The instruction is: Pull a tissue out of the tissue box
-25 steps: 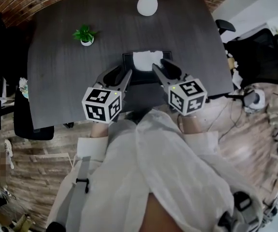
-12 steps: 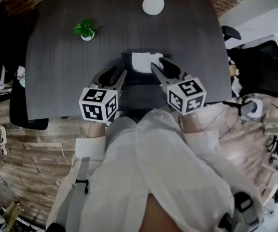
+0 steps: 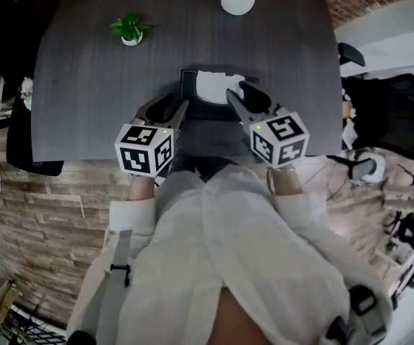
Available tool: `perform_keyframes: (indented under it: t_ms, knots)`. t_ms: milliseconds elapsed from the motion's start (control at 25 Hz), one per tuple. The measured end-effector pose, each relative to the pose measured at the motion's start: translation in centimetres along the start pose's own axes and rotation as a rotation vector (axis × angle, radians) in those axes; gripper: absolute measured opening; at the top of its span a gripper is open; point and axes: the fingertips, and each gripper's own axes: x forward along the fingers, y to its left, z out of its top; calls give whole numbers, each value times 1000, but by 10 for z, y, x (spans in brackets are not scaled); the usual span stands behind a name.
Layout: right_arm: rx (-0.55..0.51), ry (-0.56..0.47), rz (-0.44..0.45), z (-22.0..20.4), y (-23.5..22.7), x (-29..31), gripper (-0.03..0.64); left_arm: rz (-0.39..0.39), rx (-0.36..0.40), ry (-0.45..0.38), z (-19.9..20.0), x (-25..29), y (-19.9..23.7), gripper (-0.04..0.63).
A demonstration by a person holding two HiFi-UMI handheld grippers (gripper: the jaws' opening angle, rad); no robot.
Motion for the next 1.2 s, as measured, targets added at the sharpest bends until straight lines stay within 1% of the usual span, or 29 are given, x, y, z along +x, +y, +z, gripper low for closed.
perform_keyframes:
  t_ms: [280,600,1000,1200]
  knots:
    - [-15,33,1,-3,-7,9,118,17,-16,20,-6,7,5,127]
    - [-48,73,20,-8,-11,21,123,1,-14,40,-5,21,3,137]
    - [-76,95,33,-7,-11,34,123,-8,-64,50,-8,26,4,137]
    - [-91,105,15,-7,-14,36,123,-18,-51,58,-8,26,4,137]
